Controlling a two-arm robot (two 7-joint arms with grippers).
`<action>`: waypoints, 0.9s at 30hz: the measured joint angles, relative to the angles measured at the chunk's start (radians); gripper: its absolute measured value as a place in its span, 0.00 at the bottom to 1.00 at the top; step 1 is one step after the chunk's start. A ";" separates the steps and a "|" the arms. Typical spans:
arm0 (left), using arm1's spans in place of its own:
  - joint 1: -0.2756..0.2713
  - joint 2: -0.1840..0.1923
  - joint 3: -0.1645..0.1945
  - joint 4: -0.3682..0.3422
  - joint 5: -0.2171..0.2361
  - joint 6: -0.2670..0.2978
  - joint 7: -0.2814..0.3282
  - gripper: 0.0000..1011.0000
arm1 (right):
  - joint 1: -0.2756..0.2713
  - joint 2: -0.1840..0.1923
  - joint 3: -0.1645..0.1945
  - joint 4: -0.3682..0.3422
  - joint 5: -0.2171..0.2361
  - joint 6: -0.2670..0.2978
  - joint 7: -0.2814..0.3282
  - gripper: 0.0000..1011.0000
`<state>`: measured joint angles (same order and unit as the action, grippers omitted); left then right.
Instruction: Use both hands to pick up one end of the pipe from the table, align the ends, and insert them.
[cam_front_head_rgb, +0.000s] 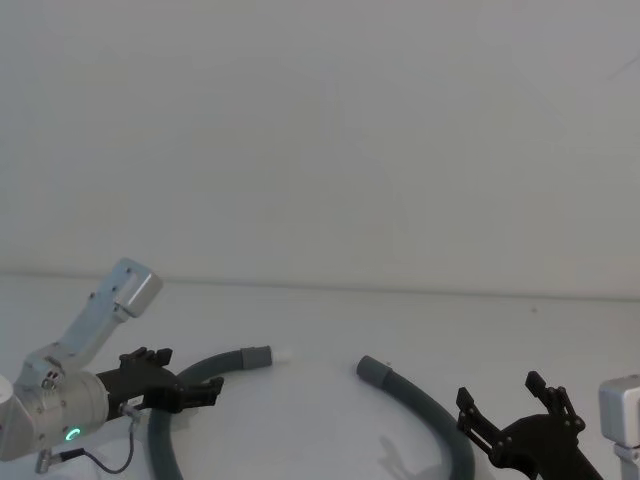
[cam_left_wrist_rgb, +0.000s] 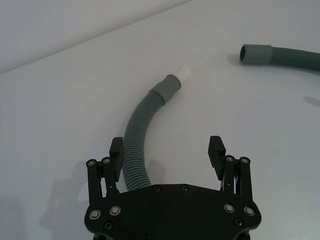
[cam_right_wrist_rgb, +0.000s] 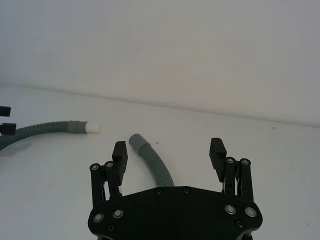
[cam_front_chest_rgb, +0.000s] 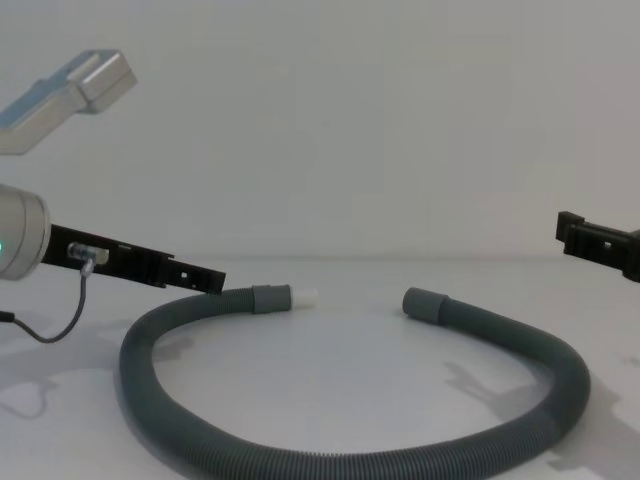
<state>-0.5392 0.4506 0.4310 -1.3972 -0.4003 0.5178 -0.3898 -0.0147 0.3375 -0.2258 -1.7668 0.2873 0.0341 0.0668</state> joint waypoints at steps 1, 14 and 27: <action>-0.002 -0.001 0.001 0.005 0.000 0.000 0.000 0.99 | 0.000 0.000 0.000 0.000 0.000 0.000 0.000 0.99; -0.052 -0.032 0.013 0.100 0.019 -0.027 -0.004 0.99 | 0.000 0.000 0.000 0.000 0.000 0.000 0.000 0.99; -0.088 -0.039 0.026 0.145 0.031 0.025 -0.028 0.99 | 0.000 0.000 0.000 0.000 0.000 0.000 0.000 0.99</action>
<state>-0.6269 0.4115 0.4574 -1.2523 -0.3695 0.5429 -0.4174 -0.0147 0.3375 -0.2258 -1.7668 0.2873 0.0340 0.0668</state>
